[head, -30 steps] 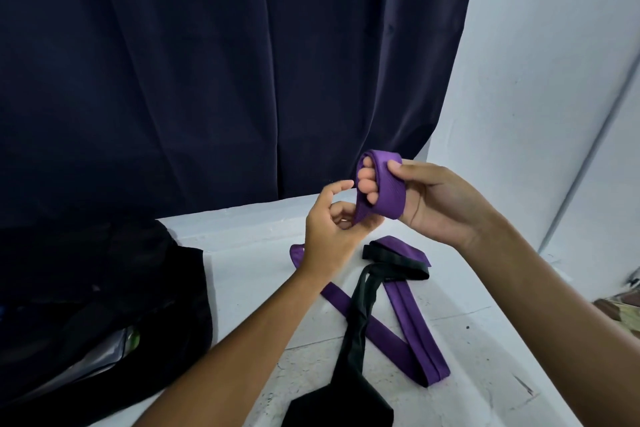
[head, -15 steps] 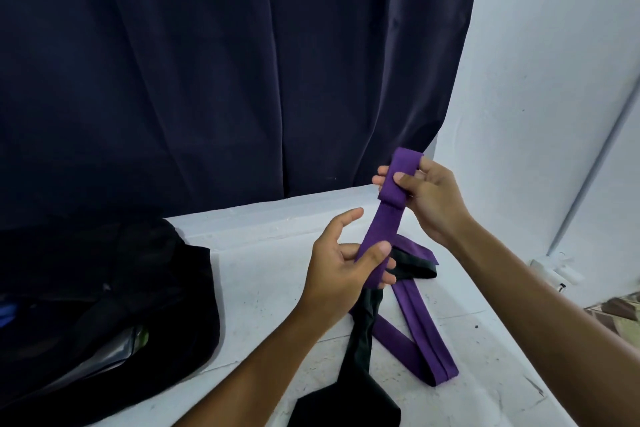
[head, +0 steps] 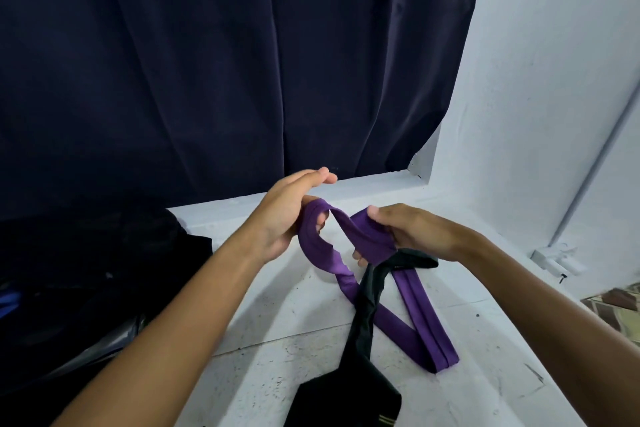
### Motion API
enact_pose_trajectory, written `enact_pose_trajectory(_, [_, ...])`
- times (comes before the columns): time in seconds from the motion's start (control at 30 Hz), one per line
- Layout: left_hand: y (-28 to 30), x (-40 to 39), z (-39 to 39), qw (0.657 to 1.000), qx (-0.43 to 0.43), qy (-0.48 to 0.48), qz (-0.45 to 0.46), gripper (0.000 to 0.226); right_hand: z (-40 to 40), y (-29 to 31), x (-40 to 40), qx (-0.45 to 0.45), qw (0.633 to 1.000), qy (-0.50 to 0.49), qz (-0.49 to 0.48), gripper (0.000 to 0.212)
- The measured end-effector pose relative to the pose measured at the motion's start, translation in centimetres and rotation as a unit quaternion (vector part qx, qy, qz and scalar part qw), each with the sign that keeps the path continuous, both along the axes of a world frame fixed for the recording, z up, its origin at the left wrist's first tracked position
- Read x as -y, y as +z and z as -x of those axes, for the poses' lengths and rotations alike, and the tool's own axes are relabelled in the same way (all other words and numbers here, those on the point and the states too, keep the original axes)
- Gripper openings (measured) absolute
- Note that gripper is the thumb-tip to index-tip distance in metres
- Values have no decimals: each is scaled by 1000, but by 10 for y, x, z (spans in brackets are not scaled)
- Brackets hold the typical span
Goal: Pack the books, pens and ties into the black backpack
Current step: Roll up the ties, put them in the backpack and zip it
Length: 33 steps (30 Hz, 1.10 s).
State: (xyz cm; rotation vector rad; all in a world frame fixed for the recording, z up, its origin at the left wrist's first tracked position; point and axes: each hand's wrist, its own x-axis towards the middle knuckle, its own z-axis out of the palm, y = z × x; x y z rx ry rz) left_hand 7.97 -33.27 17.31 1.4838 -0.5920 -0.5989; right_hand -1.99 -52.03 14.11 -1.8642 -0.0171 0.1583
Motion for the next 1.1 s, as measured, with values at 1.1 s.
enact_pose_trajectory(1.1, [8,31,-45,961,148,-155,-176,66,29,53,-5,-79,955,203,-200,41])
